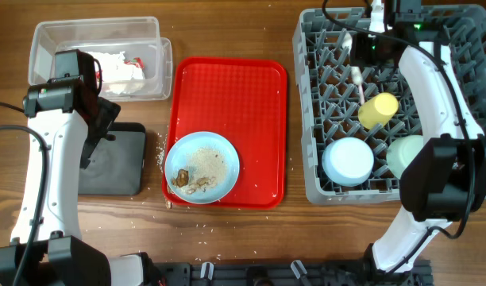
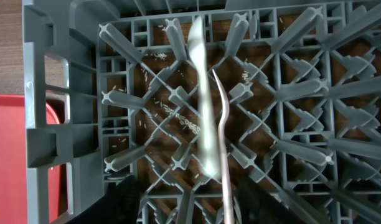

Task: Sort waste into correct bins and load items into the dishwasher rack
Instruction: 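Carry the spoon to the rack and drop it in, then reach the left gripper to the light-blue plate and grasp its rim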

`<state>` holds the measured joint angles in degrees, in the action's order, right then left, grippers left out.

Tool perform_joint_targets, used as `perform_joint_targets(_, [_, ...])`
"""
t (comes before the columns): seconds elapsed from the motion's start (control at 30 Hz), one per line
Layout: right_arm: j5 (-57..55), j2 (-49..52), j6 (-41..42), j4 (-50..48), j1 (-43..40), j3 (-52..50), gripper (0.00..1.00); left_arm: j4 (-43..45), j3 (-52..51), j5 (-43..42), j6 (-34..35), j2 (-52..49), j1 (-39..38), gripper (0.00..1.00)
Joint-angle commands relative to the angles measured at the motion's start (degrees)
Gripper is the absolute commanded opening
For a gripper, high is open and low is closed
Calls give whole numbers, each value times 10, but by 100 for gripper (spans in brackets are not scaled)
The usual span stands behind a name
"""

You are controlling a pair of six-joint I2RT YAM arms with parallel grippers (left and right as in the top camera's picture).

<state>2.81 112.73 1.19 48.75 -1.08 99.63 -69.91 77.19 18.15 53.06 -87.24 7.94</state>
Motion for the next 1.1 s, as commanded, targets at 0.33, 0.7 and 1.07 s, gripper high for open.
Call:
perform_joint_targets(0.33, [6,-116,216,36,-12,1,91,0,-1,5,-1,9,2,100])
perform_joint_targets(0.7, [9,-203,305,155,-146,1,100,0,-1,5,-1,9,2,100])
perform_joint_targets(1.07, [-2,-203,305,145,-162,1,100,19,-4,-339,-58,8,-6,100])
